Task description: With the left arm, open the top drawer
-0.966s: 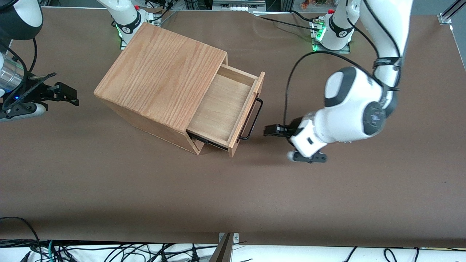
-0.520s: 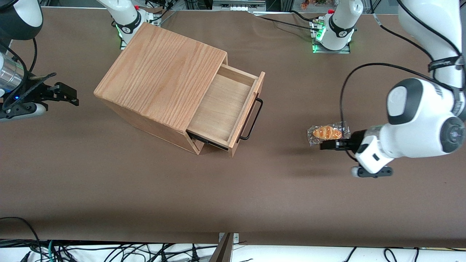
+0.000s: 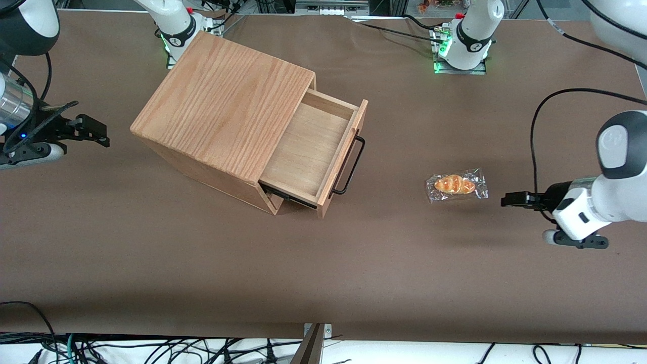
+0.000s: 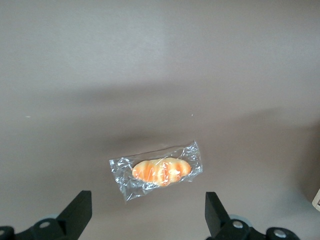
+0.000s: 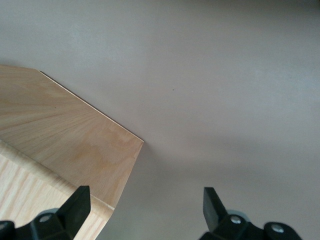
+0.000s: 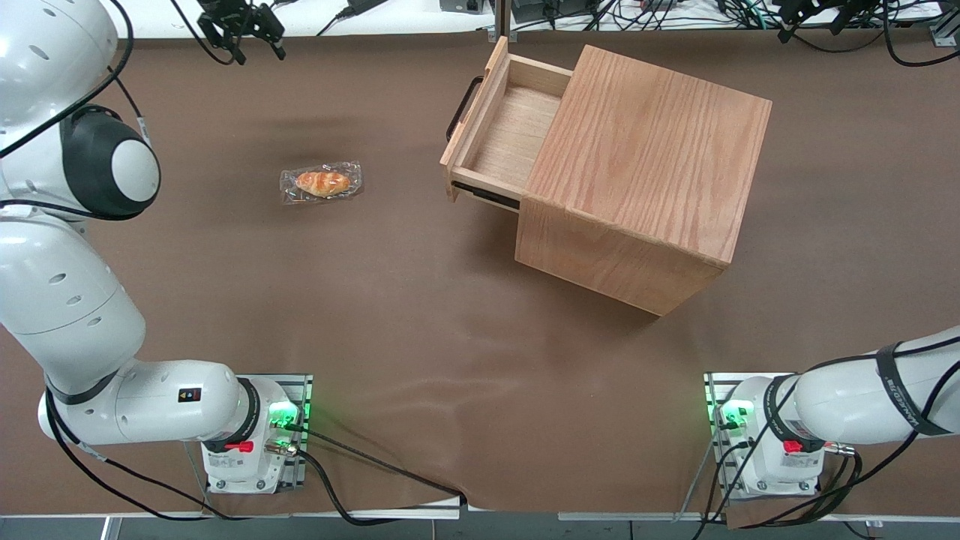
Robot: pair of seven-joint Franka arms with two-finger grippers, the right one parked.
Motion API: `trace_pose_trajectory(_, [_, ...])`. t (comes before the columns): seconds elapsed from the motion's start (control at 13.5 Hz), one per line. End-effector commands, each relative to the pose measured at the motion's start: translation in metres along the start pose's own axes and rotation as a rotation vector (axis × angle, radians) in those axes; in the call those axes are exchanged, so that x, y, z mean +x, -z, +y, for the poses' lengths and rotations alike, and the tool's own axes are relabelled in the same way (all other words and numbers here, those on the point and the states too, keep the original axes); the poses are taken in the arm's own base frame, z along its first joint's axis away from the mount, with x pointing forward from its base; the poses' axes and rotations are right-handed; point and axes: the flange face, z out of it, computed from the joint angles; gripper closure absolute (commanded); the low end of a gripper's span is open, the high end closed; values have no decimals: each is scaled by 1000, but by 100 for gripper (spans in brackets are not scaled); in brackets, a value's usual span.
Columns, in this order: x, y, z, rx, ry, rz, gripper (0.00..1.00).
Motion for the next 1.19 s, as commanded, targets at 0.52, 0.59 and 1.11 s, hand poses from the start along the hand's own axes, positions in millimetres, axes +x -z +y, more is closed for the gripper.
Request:
trace_pose_trajectory(0.52, [-166, 134, 57, 202, -130, 147, 0])
trace_pose_trajectory(0.59, [-170, 133, 60, 201, -133, 133, 0])
trace_pose_trajectory(1.11, [-168, 124, 53, 191, -113, 77, 0])
